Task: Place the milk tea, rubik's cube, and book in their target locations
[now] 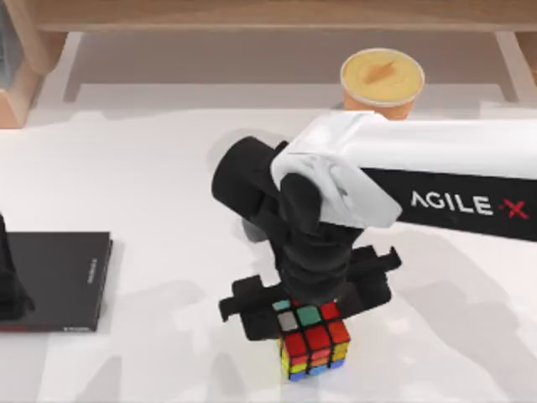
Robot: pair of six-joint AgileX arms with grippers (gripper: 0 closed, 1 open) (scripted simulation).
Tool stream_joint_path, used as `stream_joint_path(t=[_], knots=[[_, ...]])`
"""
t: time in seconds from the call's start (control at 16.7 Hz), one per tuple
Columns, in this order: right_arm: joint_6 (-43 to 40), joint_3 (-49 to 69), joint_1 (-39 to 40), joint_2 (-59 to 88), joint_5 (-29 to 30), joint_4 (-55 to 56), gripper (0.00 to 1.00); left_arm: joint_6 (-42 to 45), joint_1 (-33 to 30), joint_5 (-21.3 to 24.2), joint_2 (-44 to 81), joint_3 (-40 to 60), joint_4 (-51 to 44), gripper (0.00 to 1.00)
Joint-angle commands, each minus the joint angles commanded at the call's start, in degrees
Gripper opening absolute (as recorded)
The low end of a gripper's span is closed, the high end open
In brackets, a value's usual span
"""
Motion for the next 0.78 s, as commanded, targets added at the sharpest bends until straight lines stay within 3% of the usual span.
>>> stream_joint_path(t=[0.78], knots=[[0.0, 1.9, -0.1, -0.8, 0.0, -2.8, 0.0, 0.0, 0.0, 0.0, 0.0, 0.0, 0.0, 1.0]])
